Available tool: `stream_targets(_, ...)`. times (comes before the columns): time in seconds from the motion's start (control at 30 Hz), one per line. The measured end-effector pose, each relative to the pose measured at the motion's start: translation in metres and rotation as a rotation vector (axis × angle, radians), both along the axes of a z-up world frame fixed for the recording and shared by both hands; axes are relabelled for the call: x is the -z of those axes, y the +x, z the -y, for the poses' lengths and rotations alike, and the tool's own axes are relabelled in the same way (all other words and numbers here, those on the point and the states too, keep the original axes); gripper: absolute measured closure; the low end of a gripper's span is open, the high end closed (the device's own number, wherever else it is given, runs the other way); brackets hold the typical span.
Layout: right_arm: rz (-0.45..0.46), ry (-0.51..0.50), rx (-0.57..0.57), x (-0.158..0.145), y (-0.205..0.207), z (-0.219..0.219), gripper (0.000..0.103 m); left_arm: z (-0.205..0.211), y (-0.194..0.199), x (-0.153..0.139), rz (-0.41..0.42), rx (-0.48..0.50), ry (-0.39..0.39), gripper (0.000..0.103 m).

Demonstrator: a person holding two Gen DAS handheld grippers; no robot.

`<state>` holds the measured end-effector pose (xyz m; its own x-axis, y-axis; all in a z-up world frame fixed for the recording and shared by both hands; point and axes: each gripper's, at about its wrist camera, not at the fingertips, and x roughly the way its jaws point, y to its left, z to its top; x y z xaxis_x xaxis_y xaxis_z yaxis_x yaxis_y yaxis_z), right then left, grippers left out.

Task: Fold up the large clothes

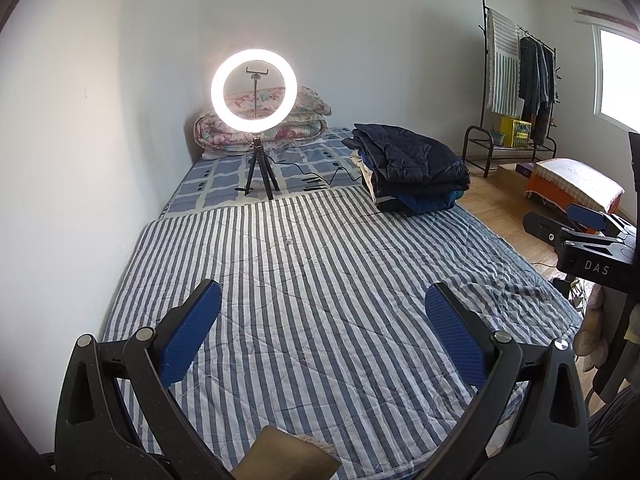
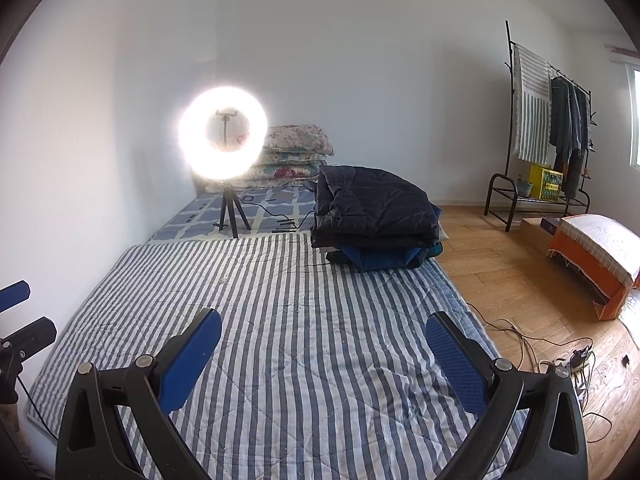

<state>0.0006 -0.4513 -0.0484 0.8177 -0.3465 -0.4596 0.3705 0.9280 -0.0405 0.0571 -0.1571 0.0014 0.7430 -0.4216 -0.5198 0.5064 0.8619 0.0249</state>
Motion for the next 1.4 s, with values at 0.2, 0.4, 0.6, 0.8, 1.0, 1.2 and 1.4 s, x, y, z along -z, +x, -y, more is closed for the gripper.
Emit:
stream_targets(0.2, -0.009, -0.01, 0.001, 0.0, -0.0006, -0.0003, 0.0, -0.0009, 0.0015, 0.0001, 0.001, -0.007, 0.0, 0.0)
stream_targets(0.4, -0.015, -0.008, 0.002, 0.001, 0.0007, -0.0003, 0.0, -0.0013, 0.0026, 0.0007, -0.002, -0.009, 0.002, 0.0)
stream_targets(0.6, -0.018, -0.008, 0.003, 0.002, 0.0014, -0.0002, 0.0, -0.001, 0.0044, 0.0025, -0.009, -0.012, 0.006, 0.0)
stream_targets(0.8, -0.019, -0.007, 0.003, 0.0028, 0.0009, -0.0009, 0.0, -0.0011, 0.0048, 0.004, -0.009, -0.029, 0.007, 0.0)
stream_targets(1.0, -0.02, -0.005, 0.003, 0.0042, 0.0018, -0.0005, 0.0, -0.0009, 0.003, 0.0042, 0.001, -0.045, 0.012, 0.0)
stream_targets(1.2, -0.022, -0.003, 0.004, 0.0059, 0.0017, 0.0, 0.0, -0.0006, 0.0005, 0.0041, 0.012, -0.045, 0.014, 0.0)
stream_targets(1.4, -0.022, -0.002, 0.006, 0.0064, 0.0016, 0.0005, 0.0, -0.0012, 0.0035, 0.0007, 0.016, -0.058, 0.004, 0.0)
